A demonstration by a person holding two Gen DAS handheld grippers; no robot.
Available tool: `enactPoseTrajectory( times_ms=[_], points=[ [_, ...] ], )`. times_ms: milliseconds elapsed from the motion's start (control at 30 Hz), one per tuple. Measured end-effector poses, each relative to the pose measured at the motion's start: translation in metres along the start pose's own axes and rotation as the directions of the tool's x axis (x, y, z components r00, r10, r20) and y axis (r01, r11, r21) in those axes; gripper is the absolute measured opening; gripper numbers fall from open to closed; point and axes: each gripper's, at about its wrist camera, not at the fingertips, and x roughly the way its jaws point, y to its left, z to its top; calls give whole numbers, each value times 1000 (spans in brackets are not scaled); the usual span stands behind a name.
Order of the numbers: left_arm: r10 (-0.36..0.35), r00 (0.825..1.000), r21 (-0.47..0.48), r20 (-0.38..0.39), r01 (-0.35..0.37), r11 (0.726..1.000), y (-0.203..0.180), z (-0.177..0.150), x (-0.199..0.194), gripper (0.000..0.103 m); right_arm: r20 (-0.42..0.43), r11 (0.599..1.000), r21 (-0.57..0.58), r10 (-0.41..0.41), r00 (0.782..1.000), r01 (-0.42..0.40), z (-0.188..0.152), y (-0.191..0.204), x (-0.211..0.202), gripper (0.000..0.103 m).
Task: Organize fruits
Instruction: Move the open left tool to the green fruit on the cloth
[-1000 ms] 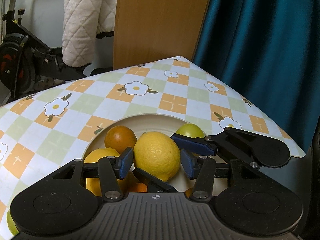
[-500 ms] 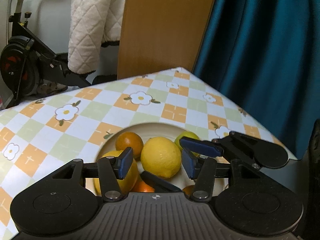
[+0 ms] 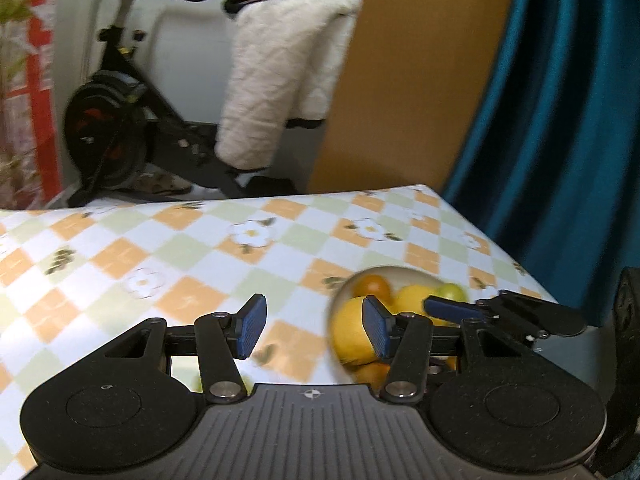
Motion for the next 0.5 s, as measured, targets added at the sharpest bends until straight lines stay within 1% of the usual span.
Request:
enactPoseTrajectory(
  times_ms=[200,367,500],
  points=[
    [35,999,-82,-3,-35,996,38,-9,-9,55,-5,996,-66,62,998,-63,9,31,6,53],
    [26,999,-149,-24,-29,988,58,-20,-7,55,-34,982,-136,125,992,-128,11,62,16,53],
    [8,999,-218,-32,-15,976,73,-32,-5,55,-66,969,-178,159,985,-168,13,82,30,52]
  ],
)
